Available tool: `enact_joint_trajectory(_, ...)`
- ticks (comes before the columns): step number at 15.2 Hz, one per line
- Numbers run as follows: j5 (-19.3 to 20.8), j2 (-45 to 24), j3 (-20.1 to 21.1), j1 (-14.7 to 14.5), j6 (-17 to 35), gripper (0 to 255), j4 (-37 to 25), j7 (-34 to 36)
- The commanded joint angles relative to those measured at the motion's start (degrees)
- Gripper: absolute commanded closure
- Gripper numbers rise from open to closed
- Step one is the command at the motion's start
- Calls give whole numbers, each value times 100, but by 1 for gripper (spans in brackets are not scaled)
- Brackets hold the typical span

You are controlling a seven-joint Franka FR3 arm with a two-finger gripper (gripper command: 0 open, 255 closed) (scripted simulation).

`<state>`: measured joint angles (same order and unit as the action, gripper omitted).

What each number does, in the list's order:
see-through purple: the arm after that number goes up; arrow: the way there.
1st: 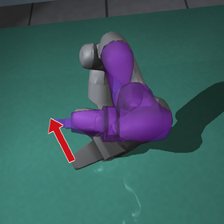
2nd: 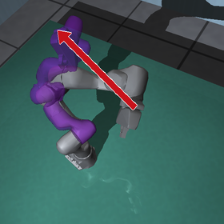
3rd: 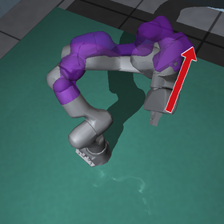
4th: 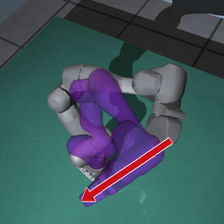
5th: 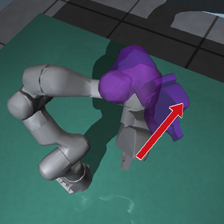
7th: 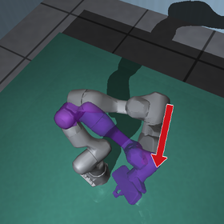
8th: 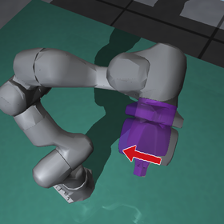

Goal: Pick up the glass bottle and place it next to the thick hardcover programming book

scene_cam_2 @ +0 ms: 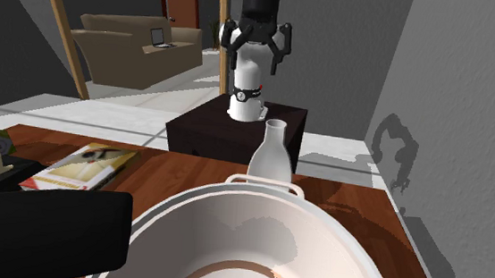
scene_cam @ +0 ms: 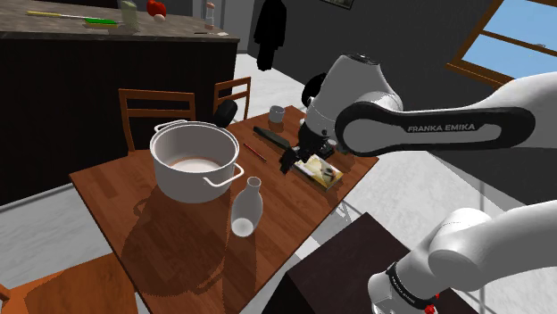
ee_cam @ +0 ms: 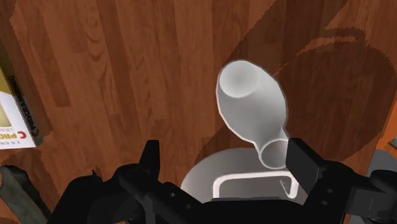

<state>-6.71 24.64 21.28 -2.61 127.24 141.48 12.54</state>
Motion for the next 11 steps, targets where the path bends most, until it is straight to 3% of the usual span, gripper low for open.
enact_joint_trajectory(1, 98, -390, 246, 26, 415, 0, -19, 283)
enact_joint_trajectory(5, 558, -1230, 718, 150, 1023, 0, -281, 966)
enact_joint_trajectory(8, 1167, -1935, 1025, 246, 1387, 0, -571, 1635)
enact_joint_trajectory(11, 1340, -2115, 1036, 261, 1544, 0, -562, 1767)
